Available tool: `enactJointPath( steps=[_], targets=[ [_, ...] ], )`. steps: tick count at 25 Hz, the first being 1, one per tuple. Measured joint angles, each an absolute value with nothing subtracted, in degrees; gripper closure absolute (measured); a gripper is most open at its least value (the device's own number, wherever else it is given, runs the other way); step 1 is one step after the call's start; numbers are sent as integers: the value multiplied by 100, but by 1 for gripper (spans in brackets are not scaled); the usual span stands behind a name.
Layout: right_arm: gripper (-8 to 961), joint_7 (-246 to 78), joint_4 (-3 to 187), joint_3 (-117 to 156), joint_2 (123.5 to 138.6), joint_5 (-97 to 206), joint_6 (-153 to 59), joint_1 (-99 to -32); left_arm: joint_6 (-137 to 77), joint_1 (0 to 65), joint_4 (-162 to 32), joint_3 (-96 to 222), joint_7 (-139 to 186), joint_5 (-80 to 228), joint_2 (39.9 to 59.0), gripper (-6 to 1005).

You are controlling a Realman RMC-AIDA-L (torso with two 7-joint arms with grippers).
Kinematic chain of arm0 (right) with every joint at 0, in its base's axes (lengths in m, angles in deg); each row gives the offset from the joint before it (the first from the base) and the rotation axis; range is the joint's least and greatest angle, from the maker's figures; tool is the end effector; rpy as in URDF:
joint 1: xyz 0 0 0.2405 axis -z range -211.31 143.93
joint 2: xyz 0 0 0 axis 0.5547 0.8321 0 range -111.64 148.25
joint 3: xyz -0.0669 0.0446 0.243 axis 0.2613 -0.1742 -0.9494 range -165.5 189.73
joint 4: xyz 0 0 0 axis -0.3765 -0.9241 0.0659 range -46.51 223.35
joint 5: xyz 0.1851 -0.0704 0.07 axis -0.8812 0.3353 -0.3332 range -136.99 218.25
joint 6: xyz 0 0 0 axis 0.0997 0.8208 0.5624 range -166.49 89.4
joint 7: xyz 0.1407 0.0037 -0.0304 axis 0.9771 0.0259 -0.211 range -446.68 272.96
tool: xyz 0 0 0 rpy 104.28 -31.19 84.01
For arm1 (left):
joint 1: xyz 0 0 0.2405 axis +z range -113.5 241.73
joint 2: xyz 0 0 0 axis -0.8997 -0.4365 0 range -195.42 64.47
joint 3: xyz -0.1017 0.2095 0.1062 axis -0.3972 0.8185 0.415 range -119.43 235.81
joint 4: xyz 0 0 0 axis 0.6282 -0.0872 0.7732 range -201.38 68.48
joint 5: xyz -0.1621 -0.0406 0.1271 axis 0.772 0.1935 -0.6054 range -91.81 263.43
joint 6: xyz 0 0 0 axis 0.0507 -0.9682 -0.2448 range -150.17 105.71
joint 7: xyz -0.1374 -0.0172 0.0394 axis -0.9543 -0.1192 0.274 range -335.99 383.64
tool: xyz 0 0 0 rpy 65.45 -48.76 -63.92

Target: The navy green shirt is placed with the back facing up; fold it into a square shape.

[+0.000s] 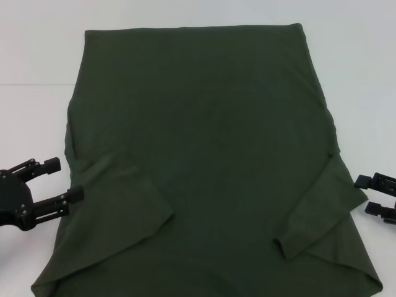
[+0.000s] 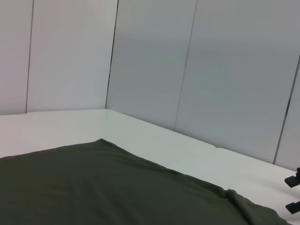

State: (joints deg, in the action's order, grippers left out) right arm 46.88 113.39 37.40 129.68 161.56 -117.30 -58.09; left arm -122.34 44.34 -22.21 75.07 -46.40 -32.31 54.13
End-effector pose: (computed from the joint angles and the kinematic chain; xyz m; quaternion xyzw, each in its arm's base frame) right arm 0.3680 0.3036 0.0385 -0.5949 0.7363 0.2927 0.1351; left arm -0.3265 0.2695 0.0614 -0.8925 -0.2265 -0.2876 0.2636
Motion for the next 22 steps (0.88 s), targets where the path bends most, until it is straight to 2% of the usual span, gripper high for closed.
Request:
enactJointPath(
  steps=[16, 22],
  targets=[
    [80, 4700, 11336, 3769, 12926, 16180, -11512, -5803, -12209, 4430, -2237, 7507, -4636, -3231, 5430, 168],
    [86, 4709, 11382, 3752, 12716, 16169, -11472, -5966, -12162, 4421, -2234, 7506, -4639, -3231, 5438, 166]
  ],
)
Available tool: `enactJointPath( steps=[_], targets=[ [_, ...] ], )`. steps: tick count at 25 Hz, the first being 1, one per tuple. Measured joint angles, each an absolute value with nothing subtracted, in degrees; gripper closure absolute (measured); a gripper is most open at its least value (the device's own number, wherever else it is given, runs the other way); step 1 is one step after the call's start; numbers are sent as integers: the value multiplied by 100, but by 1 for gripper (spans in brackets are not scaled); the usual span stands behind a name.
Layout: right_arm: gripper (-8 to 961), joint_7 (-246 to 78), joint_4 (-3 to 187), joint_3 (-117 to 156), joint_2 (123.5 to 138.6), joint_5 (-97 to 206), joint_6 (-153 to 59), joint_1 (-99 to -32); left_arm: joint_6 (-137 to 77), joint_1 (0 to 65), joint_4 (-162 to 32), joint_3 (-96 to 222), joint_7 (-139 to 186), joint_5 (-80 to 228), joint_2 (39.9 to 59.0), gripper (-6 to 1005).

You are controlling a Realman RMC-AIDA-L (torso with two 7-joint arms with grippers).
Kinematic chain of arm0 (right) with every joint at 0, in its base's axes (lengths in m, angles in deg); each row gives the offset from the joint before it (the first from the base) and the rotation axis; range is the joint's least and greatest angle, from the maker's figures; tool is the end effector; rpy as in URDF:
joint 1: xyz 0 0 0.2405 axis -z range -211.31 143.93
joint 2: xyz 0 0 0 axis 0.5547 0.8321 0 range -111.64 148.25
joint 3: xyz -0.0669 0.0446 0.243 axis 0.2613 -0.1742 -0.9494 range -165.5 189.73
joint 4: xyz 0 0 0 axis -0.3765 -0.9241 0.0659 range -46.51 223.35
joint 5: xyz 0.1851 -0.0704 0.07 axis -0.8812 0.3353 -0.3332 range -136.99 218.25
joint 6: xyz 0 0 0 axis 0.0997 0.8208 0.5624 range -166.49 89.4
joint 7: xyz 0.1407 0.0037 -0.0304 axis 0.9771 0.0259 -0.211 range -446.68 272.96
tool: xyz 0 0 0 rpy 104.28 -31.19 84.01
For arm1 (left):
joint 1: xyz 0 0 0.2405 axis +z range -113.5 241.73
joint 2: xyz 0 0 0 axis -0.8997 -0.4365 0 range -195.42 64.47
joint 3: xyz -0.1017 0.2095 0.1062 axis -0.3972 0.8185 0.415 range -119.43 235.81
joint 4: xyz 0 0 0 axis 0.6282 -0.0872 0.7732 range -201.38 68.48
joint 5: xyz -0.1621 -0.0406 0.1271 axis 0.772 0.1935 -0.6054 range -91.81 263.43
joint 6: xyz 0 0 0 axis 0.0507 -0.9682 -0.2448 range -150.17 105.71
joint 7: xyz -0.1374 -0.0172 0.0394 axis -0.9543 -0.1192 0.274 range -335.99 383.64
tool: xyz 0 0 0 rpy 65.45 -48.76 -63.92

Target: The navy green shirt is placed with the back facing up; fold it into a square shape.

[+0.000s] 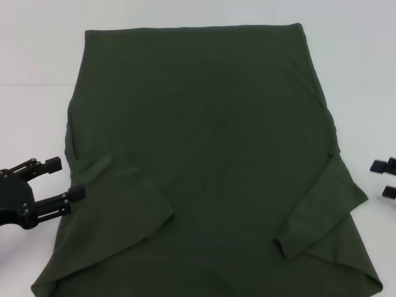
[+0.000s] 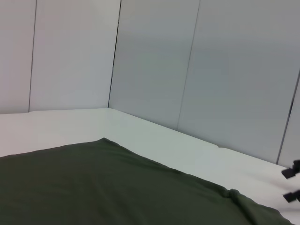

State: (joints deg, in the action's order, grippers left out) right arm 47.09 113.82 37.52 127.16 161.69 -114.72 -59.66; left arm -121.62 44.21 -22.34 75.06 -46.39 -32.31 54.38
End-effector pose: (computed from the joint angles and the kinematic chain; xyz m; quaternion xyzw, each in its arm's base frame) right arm 0.3726 0.3208 0.0618 -0.6033 0.7239 0.2856 0.1743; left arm -0.3266 0.2710 0.0595 -0.8911 -0.2291 -0.2870 0.2664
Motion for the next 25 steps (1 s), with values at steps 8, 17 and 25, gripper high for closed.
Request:
enactJointPath(
  steps=[8, 17, 25],
  targets=[
    [95, 4665, 11543, 3950, 12672, 16188, -11126, -6349, -12147, 4426, -2233, 7507, -4630, -3231, 5455, 167],
    [105, 4617, 11519, 4494, 12815, 16189, -10635, -6573, -12144, 4462, -2233, 7411, -4609, -3231, 5457, 167],
    [114, 4458, 11531, 4759, 12969, 16186, -10357, -6609, -12145, 4468, -2233, 7357, -4600, -3231, 5458, 167]
  ],
)
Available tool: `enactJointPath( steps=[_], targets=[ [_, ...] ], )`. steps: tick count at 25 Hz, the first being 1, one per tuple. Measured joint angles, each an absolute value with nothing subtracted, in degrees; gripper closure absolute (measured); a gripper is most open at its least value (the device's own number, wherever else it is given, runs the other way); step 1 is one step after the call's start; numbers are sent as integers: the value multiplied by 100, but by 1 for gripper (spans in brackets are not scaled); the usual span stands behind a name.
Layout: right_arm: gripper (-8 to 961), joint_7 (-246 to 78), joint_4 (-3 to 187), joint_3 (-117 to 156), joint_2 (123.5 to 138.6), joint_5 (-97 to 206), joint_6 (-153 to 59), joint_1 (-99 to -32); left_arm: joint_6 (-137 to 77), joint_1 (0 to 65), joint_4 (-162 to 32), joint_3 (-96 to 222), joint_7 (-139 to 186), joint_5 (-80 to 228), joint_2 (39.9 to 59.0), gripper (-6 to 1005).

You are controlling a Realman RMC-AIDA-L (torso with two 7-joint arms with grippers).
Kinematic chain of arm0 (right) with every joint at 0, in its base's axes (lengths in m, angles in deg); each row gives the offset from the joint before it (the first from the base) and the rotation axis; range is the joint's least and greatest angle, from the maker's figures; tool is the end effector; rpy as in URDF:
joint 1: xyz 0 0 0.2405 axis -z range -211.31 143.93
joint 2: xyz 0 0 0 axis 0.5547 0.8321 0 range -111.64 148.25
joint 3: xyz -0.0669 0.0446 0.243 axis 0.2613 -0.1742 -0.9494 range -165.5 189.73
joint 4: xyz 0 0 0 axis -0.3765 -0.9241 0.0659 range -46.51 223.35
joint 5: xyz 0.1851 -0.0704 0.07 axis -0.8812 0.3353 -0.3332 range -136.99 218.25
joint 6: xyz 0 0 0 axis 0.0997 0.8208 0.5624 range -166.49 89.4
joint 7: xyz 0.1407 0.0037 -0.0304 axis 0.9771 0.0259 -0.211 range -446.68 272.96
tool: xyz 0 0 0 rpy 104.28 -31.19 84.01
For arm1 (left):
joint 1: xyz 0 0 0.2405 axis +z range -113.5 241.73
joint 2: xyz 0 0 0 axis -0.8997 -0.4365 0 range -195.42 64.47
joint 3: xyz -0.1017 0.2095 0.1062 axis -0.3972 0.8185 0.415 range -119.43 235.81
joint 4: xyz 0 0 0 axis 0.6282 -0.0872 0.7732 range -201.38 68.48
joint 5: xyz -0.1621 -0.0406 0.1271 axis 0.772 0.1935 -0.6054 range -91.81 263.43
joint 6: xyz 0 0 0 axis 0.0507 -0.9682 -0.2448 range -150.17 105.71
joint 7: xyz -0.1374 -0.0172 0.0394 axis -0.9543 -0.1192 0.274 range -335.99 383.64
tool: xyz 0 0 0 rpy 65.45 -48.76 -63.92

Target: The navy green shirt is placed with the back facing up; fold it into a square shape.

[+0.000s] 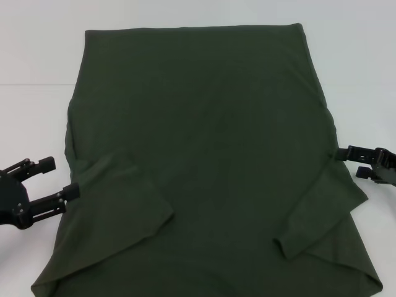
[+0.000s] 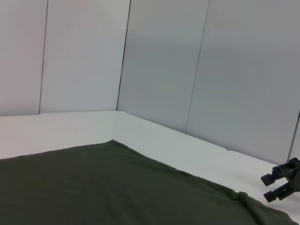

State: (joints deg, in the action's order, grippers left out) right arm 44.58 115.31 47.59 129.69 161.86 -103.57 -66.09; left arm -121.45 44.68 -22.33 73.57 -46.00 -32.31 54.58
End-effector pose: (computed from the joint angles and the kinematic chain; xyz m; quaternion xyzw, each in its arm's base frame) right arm 0.3428 0.3680 0.0348 -0.6752 0.6689 0.2187 0.2210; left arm -0.3307 0.2679 0.0614 -0.8850 -0.2346 -0.2895 0.2793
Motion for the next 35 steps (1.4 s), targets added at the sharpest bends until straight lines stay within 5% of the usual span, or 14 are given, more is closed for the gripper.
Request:
enactJointPath(
  steps=[35],
  targets=[
    [152, 4330, 11505, 4994, 12991, 16183, -10285, -6615, -12146, 4505, -2233, 7360, -4596, -3231, 5466, 166]
  ],
)
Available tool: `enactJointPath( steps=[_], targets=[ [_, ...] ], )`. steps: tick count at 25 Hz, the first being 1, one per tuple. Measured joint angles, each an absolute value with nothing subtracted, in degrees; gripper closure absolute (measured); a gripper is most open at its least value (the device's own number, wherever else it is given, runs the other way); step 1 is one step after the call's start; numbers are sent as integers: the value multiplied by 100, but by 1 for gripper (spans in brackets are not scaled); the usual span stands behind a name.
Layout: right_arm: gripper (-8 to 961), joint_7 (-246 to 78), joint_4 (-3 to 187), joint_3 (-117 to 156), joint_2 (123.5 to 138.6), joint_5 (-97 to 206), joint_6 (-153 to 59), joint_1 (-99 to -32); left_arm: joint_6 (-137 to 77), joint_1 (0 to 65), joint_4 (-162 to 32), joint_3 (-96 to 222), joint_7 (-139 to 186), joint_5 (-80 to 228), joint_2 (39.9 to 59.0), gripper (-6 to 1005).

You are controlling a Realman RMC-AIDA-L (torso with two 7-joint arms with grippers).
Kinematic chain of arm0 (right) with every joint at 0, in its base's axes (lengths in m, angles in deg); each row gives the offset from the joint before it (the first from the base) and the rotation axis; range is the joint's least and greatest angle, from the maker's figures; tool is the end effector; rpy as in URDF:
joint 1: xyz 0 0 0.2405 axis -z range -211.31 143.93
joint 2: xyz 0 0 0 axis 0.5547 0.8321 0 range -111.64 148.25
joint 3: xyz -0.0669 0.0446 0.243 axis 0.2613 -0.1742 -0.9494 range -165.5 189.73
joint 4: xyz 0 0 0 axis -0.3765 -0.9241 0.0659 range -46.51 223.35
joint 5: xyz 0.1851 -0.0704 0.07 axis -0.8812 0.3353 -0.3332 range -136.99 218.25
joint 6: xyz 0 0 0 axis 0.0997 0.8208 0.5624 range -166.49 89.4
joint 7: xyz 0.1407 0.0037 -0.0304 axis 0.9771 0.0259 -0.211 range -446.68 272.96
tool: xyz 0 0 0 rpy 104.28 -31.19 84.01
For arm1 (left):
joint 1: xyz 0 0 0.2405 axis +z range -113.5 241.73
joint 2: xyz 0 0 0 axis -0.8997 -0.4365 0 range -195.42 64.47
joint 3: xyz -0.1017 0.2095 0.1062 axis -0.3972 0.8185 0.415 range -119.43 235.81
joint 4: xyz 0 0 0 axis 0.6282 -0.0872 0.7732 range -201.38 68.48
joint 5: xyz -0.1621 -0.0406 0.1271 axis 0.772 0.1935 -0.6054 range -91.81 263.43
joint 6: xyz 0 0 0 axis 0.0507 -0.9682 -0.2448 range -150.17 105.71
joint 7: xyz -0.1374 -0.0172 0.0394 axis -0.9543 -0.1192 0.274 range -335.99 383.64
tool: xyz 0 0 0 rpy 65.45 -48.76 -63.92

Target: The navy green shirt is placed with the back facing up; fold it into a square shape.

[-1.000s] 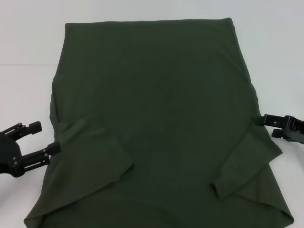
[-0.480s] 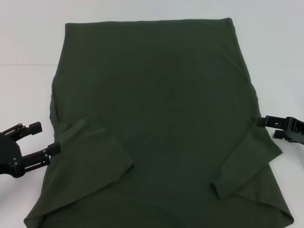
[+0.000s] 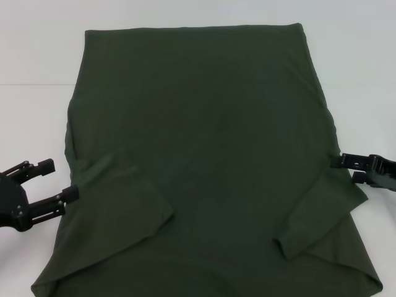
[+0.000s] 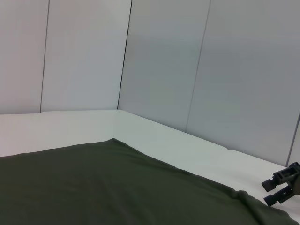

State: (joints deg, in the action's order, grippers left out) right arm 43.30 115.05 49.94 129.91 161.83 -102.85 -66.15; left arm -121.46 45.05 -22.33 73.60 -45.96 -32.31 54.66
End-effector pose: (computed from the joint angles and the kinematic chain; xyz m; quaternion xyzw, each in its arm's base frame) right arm 0.3421 0.3667 0.0278 -0.6907 0.6590 0.2003 0.2201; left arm -0.3321 0.2656 0.0608 -0.8843 -0.2373 -0.2890 0.2797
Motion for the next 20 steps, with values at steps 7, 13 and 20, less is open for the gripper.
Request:
enactJointPath(
  steps=[7, 13, 20],
  targets=[
    [160, 4532, 11517, 5000, 12910, 16191, -10324, -6553, -12145, 4505, -2233, 7357, -4596, -3231, 5466, 168],
    [319, 4533, 11505, 5000, 12887, 16192, -10332, -6548, -12146, 4505, -2233, 7357, -4596, -3231, 5466, 167],
    [646, 4533, 11496, 5000, 12887, 16192, -10333, -6562, -12146, 4505, -2233, 7357, -4596, -3231, 5466, 166]
  ],
)
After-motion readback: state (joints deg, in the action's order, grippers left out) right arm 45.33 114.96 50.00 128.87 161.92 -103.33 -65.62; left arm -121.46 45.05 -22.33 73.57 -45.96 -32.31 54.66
